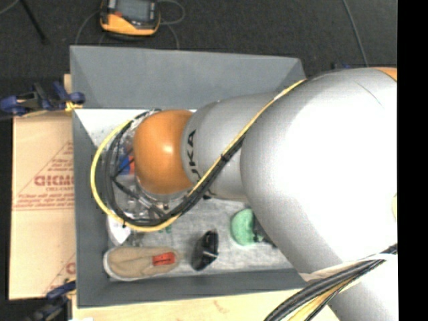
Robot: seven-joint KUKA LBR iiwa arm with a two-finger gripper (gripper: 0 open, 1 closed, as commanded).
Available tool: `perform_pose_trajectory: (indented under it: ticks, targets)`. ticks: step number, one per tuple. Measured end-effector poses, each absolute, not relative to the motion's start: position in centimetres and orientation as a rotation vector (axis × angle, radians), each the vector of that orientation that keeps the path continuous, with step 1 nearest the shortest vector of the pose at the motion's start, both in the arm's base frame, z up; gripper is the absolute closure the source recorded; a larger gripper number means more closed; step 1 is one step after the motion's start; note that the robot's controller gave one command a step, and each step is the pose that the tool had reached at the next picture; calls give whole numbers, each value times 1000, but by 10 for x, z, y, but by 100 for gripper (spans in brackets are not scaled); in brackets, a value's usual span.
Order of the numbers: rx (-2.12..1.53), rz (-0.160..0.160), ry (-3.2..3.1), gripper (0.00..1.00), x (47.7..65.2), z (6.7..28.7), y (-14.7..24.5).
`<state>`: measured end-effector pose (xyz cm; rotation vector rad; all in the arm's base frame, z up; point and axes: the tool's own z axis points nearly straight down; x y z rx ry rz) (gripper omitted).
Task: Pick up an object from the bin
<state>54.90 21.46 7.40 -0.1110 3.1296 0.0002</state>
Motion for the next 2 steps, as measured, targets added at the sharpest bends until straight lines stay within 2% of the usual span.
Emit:
perform_pose_trajectory:
  ticks: [1, 2]
  targets:
    - [-102, -1, 3139, 100, 539, 108, 207]
    - [2, 1, 3138, 100, 571, 236, 199]
